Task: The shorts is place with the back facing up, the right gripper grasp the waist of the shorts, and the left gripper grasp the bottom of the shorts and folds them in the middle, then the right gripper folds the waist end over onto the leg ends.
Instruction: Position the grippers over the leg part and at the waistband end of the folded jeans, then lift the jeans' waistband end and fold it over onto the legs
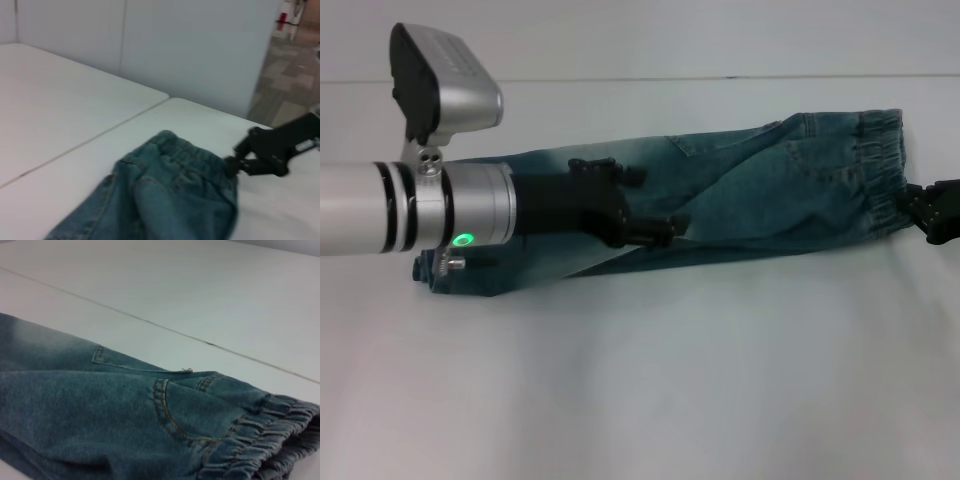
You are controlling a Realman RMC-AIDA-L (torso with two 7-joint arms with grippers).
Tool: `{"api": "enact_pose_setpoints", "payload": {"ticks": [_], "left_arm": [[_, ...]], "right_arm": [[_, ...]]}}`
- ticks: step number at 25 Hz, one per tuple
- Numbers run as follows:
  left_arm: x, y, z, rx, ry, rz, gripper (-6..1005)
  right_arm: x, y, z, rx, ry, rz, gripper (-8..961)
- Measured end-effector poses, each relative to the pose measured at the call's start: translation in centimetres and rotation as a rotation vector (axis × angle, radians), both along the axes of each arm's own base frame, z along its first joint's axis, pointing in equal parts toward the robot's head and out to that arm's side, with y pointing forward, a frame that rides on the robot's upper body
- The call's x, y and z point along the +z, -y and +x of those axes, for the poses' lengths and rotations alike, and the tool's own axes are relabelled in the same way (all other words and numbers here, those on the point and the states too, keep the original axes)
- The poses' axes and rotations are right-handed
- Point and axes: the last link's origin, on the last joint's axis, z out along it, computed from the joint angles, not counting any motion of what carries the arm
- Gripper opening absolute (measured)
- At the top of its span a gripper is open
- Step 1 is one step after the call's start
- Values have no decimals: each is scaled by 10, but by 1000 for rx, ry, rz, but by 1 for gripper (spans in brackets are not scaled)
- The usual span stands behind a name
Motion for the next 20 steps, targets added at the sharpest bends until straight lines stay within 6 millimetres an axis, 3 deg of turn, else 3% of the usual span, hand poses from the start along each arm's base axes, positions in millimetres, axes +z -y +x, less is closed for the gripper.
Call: {"api": "enact_pose_setpoints", "payload": {"ticks": [8,12,20], "left_arm": [[-22,-26,12,41,-20,48,852],[-33,-36,15,65,-37,111,847],[-52,-40,19,63,-105,181,610]], "right_arm": [[0,3,1,9,1,1,42],[1,5,2,9,0,1,32],[7,7,3,13,1,24,30]]}}
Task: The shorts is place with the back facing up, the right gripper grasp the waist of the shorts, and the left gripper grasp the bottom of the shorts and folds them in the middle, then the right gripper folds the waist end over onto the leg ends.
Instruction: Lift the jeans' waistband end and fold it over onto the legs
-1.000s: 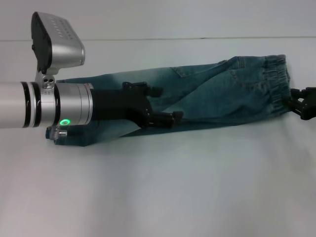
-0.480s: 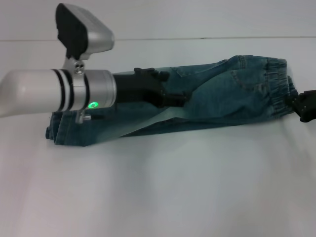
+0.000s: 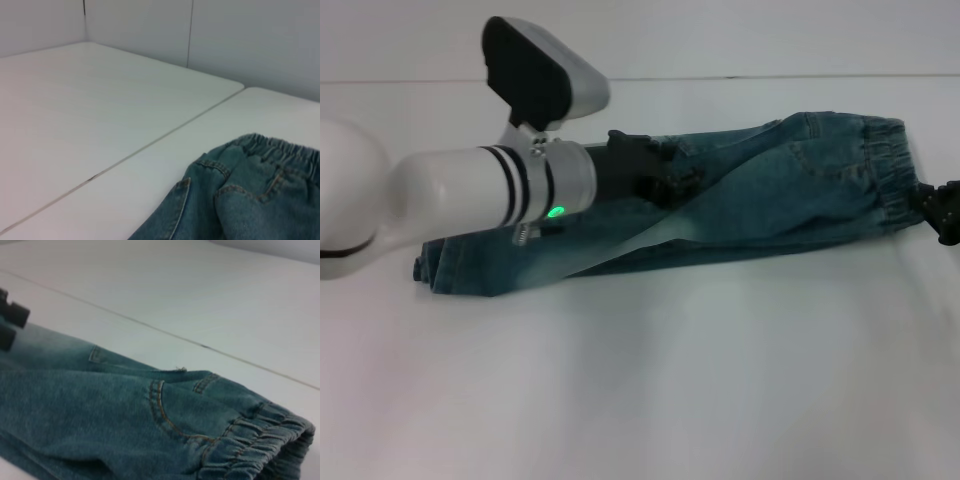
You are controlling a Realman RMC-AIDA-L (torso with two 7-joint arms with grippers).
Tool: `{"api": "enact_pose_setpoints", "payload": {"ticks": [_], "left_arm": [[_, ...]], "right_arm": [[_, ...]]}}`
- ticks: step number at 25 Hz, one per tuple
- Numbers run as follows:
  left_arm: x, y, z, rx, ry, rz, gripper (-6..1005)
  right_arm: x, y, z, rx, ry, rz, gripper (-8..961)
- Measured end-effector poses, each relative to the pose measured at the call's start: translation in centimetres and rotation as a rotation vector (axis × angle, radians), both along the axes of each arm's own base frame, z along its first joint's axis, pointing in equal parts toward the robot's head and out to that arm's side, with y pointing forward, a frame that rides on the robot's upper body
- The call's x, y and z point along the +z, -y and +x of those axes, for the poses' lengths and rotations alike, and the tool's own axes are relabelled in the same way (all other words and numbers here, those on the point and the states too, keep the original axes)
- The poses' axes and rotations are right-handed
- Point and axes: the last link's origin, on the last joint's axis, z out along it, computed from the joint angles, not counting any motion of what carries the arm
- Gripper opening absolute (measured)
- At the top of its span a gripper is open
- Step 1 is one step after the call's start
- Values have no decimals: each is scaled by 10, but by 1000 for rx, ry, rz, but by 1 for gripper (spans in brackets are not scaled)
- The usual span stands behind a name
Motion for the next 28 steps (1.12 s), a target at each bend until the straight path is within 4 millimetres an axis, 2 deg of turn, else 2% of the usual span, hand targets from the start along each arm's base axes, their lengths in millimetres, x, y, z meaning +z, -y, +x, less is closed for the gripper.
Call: {"api": "enact_pose_setpoints", "payload": {"ticks": [1,8,17,22,28], "left_arm": [[-9,0,4,-5,-19,8,581],[-25,1,11,4,-46,61,364],[-40,6,11,56,-53,101,3],[-47,13,9,77,-39,74,-1],[-52,18,9,96,-24,61,-1]], "right_arm": [[1,0,0,3,-2,3,30],[7,-2,-9,43,-3,5,30],[16,-16,-41,159,-7,-1,30],[18,-28,-65,231,4,-6,29],[15,-43,-105,340,22,-36,29]]}}
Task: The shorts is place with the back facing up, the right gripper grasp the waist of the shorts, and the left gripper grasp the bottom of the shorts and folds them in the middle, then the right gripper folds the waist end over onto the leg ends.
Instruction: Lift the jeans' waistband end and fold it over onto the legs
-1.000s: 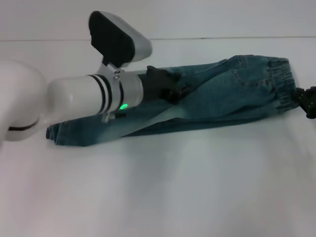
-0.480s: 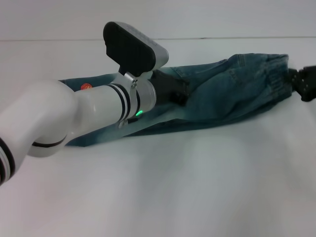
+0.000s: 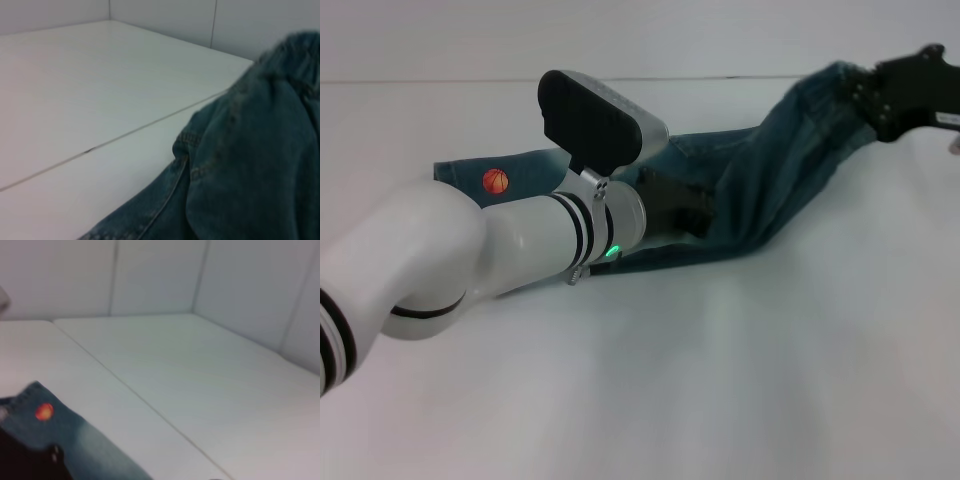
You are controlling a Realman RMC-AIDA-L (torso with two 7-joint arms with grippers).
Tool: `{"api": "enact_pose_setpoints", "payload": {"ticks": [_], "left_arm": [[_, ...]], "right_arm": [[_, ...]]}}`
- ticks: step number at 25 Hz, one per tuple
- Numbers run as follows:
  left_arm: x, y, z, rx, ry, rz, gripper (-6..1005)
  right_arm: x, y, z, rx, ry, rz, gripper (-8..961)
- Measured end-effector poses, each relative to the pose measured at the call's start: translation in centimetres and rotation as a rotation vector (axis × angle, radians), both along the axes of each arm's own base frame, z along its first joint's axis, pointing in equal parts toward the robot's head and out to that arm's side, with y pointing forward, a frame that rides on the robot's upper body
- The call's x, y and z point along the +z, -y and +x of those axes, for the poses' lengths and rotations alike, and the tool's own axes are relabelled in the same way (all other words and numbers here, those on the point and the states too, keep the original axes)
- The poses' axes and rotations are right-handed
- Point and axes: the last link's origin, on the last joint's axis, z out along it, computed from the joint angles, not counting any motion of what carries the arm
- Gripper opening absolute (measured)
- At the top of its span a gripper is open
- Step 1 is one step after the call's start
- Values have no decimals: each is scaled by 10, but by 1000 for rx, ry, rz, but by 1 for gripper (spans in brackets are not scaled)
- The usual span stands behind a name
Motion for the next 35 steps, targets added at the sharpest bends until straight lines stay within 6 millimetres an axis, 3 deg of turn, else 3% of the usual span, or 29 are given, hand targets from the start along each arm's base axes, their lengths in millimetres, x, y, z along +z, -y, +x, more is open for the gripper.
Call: {"api": "enact_pose_setpoints", "payload": {"ticks": [13,14,20,27,35], "left_arm": [[-3,7,-6,34,23,-7,0],[-3,7,-6,37,23,-5,-1],[-2,7,-9,49,25,4,-1],[0,7,-13,66,31,12,0],[10,1,-21,105,58,53,-1]], "right_arm": [[-12,-28,-90,219,45,-62,29],[-16,-31,-104,253,50,-77,29],[-30,-34,-138,335,69,-125,29],[-48,-33,-157,379,74,-183,30],[-59,-36,-164,390,77,-209,29]]}}
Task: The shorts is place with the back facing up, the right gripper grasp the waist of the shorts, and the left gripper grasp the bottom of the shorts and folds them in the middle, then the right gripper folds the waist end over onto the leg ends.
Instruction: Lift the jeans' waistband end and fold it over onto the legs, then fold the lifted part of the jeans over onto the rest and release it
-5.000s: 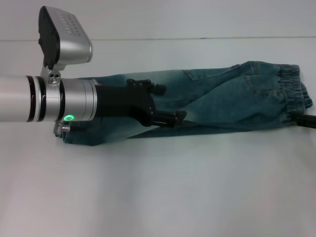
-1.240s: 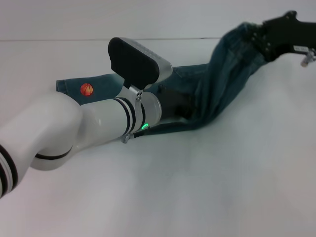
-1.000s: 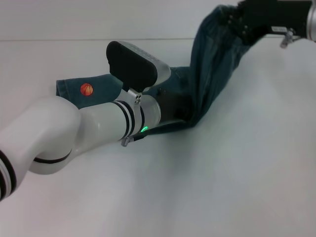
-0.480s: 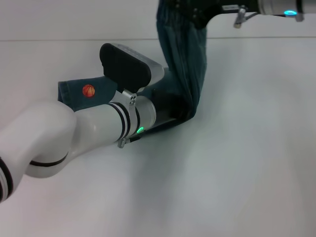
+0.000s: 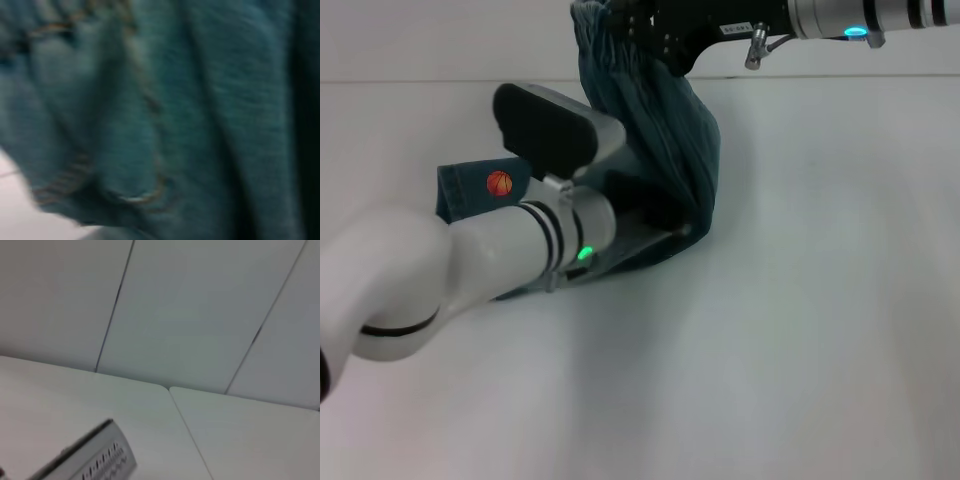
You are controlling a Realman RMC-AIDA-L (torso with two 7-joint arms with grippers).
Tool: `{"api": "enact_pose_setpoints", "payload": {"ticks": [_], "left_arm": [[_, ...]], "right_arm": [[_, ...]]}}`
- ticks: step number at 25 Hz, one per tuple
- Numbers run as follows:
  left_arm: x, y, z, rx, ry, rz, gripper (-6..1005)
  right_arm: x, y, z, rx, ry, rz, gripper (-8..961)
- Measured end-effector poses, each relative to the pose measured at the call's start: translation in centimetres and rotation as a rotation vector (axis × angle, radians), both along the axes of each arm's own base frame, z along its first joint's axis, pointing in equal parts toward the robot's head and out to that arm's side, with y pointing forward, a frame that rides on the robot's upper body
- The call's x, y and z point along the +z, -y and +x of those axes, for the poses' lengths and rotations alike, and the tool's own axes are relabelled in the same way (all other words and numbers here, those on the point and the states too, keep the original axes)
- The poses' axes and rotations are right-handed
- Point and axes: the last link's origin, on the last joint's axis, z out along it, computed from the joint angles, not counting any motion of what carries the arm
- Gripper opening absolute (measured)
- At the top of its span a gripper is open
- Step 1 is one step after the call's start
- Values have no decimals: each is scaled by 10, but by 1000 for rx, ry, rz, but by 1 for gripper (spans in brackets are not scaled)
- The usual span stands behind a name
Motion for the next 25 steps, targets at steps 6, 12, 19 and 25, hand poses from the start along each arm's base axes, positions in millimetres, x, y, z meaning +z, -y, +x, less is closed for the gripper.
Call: {"api": "enact_pose_setpoints", "payload": {"ticks": [6,12,19,25], "left_arm": [[36,-9,-29,55,63,102,9],[95,1,-65,50,168,203,71],[168,50,-104,-87,331,272,81],[212,99,-138,-134,392,347,81]], "right_arm": [[-2,-1,0,2,8,9,30],[-6,0,-1,10,19,2,43],[-16,4,-8,40,45,-27,73],[-41,10,-19,75,83,-87,99]]}}
